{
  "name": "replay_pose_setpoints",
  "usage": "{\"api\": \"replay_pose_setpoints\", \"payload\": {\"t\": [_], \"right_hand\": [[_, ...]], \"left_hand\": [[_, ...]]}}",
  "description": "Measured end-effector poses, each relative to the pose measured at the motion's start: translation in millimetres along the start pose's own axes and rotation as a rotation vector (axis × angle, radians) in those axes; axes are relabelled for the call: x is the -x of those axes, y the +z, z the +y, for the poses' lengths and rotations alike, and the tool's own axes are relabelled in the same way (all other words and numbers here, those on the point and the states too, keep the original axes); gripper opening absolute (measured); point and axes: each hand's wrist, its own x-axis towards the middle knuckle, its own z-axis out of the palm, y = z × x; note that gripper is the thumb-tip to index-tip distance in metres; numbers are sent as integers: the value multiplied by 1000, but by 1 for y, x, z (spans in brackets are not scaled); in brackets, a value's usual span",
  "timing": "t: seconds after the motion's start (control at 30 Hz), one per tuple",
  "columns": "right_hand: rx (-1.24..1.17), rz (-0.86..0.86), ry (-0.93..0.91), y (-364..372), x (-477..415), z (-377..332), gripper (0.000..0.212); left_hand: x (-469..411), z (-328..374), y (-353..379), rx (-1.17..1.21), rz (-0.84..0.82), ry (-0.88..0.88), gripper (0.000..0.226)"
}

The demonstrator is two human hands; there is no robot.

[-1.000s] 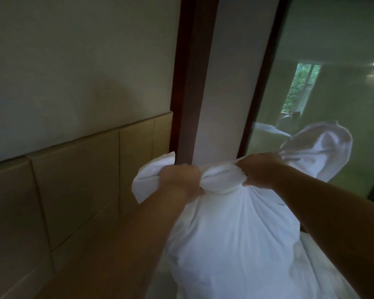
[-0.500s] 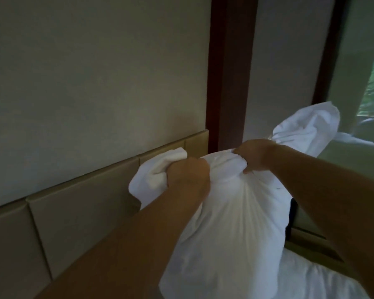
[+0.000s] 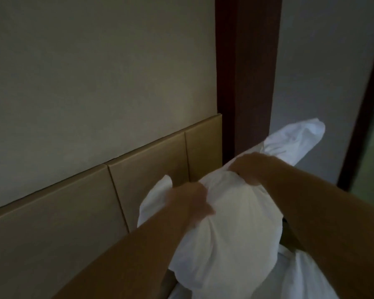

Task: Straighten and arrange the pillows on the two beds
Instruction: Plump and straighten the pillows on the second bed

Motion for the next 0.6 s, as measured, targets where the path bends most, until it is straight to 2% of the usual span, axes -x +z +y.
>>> {"api": "replay_pose_setpoints", "payload": {"t": [0.1, 0.2, 0.33, 0.43, 0.6], "right_hand": [[70, -69, -28, 61, -4, -13, 38], [89, -82, -14, 85, -11, -12, 41], [33, -107, 29, 71, -15, 14, 43], [-21, -172, 56, 48, -21, 37, 41], [-10, -107, 68, 12, -44, 46, 36]], "left_hand": [[-23, 0, 55, 16, -114, -24, 50], [-42, 4, 82, 63, -134, -32, 56], [-61, 20, 64, 267, -144, -12, 45], [-64, 32, 37, 371, -119, 22, 47], [-74, 25, -2, 374, -21, 6, 49]]}}
